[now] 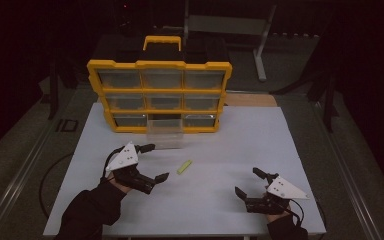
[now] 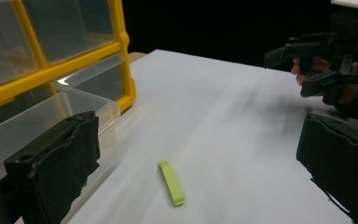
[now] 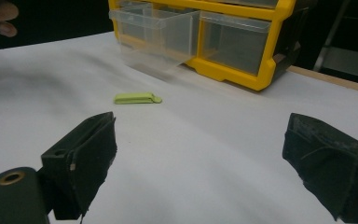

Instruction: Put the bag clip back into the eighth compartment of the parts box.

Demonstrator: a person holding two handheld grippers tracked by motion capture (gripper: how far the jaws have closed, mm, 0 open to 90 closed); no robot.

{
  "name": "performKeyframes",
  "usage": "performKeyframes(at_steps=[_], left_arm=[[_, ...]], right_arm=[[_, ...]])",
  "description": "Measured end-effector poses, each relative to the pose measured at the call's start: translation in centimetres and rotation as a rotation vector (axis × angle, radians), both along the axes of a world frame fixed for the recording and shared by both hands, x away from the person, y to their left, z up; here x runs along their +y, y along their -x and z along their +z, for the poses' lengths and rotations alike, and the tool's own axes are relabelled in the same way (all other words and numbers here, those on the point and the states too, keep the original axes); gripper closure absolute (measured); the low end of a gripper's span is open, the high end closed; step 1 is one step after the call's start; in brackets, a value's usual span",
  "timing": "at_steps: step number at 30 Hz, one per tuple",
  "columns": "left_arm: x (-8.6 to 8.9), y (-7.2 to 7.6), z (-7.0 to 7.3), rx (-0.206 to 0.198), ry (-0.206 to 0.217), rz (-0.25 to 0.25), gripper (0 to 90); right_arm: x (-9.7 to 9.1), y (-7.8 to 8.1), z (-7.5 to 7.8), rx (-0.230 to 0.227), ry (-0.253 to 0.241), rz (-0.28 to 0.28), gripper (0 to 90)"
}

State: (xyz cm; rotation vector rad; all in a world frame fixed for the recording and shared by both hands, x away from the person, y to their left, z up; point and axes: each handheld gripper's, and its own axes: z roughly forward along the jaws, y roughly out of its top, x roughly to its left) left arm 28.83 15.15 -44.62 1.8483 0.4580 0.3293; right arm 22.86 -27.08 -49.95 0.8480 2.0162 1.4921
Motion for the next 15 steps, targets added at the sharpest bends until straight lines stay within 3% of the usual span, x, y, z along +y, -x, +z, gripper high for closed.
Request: performKeyframes(at_steps=[6,15], left_arm=[[-1.1,-0.8,-0.4,0.034,0.011,-0.009,0.3],[-3.0,-1.7,-0.9,0.040,-0.055,0.002,0.3]], right_arm=[[0.0,0.0,0.0,-0.001,0.001,0.002,9.8],[0.0,0.0,0.0,0.000,-0.006,0.006,9.8]])
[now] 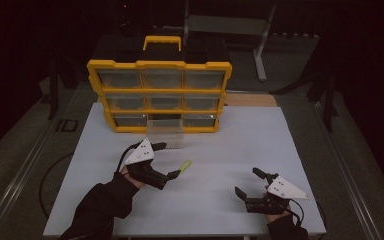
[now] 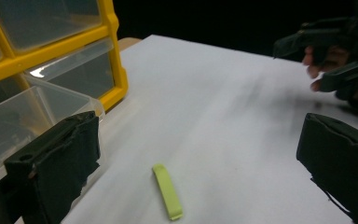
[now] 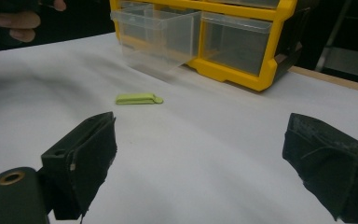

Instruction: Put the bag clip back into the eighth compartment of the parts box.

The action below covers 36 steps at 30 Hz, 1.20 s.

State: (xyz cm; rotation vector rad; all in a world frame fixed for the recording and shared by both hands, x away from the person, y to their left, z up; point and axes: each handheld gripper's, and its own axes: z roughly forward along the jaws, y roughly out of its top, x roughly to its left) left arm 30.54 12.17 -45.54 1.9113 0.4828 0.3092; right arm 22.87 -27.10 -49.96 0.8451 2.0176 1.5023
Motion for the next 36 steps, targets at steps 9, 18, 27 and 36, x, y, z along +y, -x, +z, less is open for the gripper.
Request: performKeyframes(at_steps=[9,18,27,36], left_arm=[[-1.6,-0.8,-1.1,0.041,-0.043,0.018,0.3],[-3.1,-1.3,-2.3,0.051,-0.070,0.097,0.5],[-4.0,-1.6,-3.4,0.083,-0.097,0.134,3.3],[-4.3,-2.0,-4.3,0.119,-0.125,0.164,10.7]], right_arm=[[0.0,0.0,0.0,0.001,0.000,0.002,9.8],[0.0,0.0,0.0,0.002,-0.003,0.003,9.8],[0.0,0.0,0.0,0.001,-0.002,0.006,9.8],[0.0,0.0,-0.1,0.002,-0.004,0.007,9.8]])
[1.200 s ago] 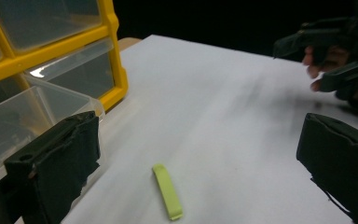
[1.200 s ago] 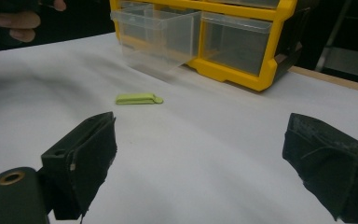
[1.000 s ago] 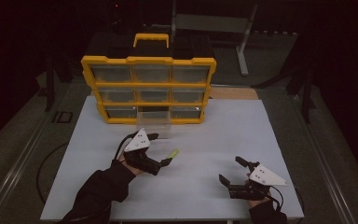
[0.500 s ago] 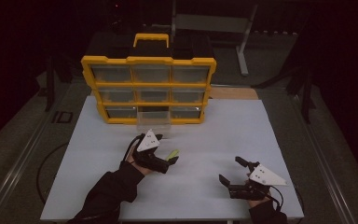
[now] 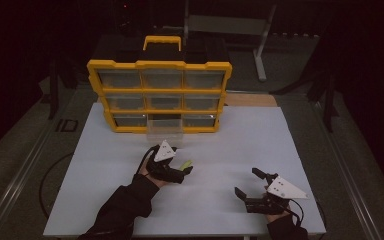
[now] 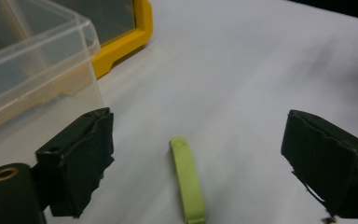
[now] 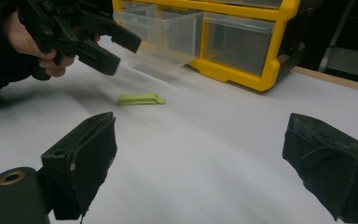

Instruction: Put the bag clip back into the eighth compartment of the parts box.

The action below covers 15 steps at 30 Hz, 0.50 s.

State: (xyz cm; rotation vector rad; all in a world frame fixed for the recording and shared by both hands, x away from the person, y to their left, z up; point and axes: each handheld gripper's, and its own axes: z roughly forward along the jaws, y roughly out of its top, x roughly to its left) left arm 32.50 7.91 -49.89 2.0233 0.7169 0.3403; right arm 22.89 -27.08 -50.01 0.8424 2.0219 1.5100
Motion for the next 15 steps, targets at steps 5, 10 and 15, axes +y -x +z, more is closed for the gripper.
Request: performKeyframes(at_steps=[5,10,15], left_arm=[[-0.31,-0.12,-0.33,0.024,-0.038,0.017,15.0],[-0.42,-0.33,-0.69,0.057,-0.056,0.028,17.1],[-0.71,-0.32,-0.92,0.078,-0.080,0.013,22.4]], right_arm=[[0.00,0.01,0.00,0.000,0.000,0.001,9.8],[0.02,0.02,0.01,0.001,-0.002,0.003,9.8],[0.06,0.00,-0.05,0.005,-0.001,0.006,9.8]])
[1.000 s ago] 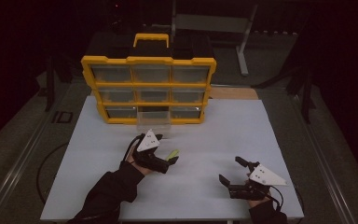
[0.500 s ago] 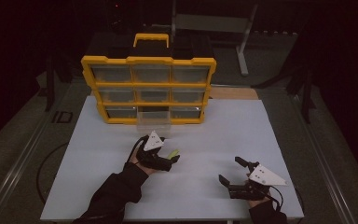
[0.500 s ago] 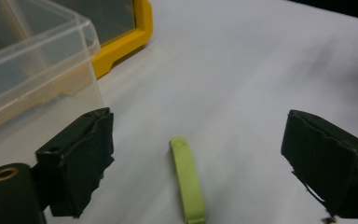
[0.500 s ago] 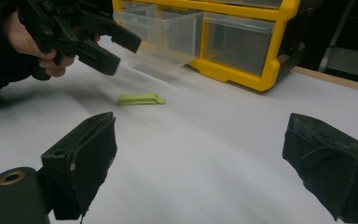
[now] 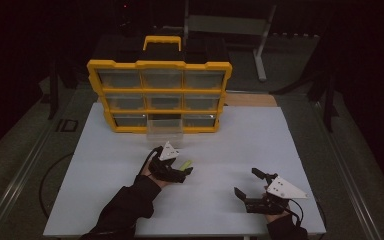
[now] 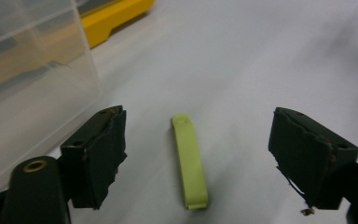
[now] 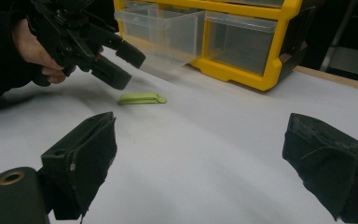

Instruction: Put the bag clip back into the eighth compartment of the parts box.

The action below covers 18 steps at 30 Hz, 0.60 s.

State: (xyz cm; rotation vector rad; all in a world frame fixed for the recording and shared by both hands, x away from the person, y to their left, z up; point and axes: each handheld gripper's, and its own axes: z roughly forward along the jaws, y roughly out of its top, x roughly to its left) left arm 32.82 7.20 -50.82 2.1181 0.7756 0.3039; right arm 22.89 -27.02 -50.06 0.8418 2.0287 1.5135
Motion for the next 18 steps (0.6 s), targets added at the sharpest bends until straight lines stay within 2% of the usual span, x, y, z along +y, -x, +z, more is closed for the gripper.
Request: performKeyframes(at_steps=[3,6,14,18], left_arm=[[-0.19,-0.11,-0.11,0.023,-0.016,0.014,25.3],[-0.27,-0.39,-0.23,0.062,-0.023,0.052,27.4],[-0.46,-0.72,-0.63,0.105,-0.070,0.048,44.3],[-0.68,-0.89,-0.82,0.125,-0.084,0.064,51.9]], right_arm=[[0.00,0.01,0.01,-0.003,0.002,0.000,9.8],[0.00,0.01,0.01,-0.002,0.001,0.000,9.8],[-0.01,0.00,-0.02,0.002,-0.002,0.001,9.8],[0.01,0.01,-0.01,-0.002,0.001,0.004,9.8]])
